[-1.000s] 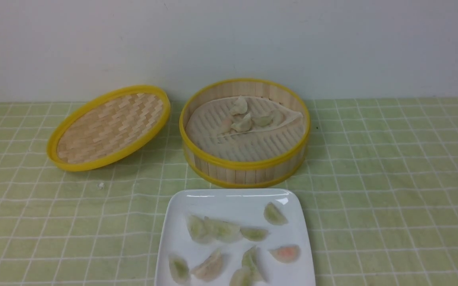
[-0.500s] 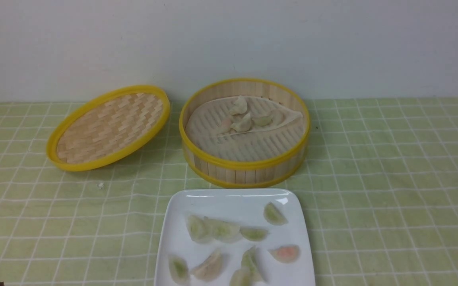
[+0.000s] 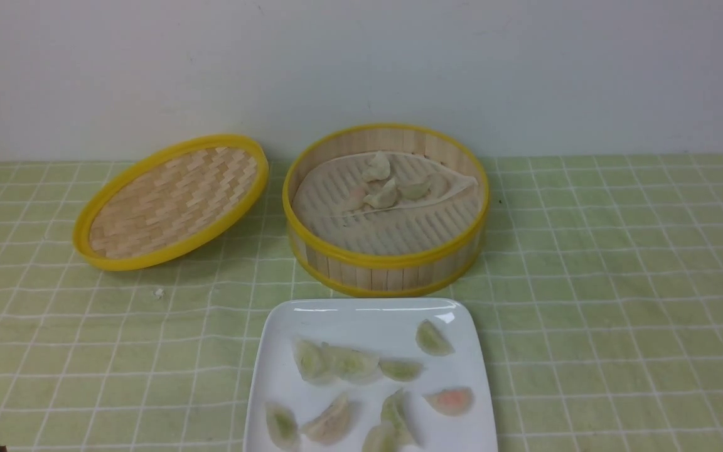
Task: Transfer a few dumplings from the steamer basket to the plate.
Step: Use the right arm to put the dumpling into the plate
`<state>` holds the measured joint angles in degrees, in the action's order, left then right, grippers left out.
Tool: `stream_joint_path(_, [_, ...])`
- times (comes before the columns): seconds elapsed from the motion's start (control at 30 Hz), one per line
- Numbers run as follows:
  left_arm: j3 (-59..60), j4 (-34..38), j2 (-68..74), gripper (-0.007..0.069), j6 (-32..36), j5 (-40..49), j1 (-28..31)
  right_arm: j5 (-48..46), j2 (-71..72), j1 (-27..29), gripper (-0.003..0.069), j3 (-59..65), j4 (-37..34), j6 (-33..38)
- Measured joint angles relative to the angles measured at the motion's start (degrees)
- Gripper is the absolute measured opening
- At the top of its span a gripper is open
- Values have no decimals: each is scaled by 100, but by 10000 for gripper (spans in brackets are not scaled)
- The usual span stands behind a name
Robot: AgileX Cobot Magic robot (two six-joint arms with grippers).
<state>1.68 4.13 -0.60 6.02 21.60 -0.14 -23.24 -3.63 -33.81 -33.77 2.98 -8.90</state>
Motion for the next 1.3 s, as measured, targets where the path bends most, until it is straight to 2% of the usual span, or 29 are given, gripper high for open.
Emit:
stream_joint_path(0.57, [0, 0, 0, -6, 0, 13, 0, -217, 66, 23, -15, 125, 21, -2])
stream_joint_path(0.67, [0, 0, 0, -6, 0, 13, 0, -260, 121, 445, -15, 482, 126, -7])
stream_joint_path(0.73, [-5, 0, 0, -6, 0, 13, 0, -284, 121, 1021, -15, 887, 150, -7])
stream_joint_path(0.77, [-5, 0, 0, -6, 0, 13, 0, -284, 121, 1078, -15, 927, 150, -7])
stream_joint_path(0.87, [-5, 0, 0, -6, 0, 13, 0, -318, 121, 2101, -15, 1758, 150, -7])
stream_joint_path(0.9, [-5, 0, 0, -6, 0, 13, 0, -328, 121, 2359, -15, 2011, 156, -7])
stream_joint_path(0.93, [-5, 0, 0, -6, 0, 13, 0, -328, 121, 2359, -15, 2011, 156, -7])
stream_joint_path(1.0, [-5, 0, 0, -6, 0, 13, 0, -352, 148, 2910, -15, 2745, 156, -7])
stream_joint_path(1.13, [-5, 0, 0, -6, 0, 13, 0, -227, 363, 3262, -15, 3443, 166, -15])
stream_joint_path(1.3, [-5, 0, 0, -6, 0, 13, 0, 91, 419, 3329, -15, 3497, 177, -10])
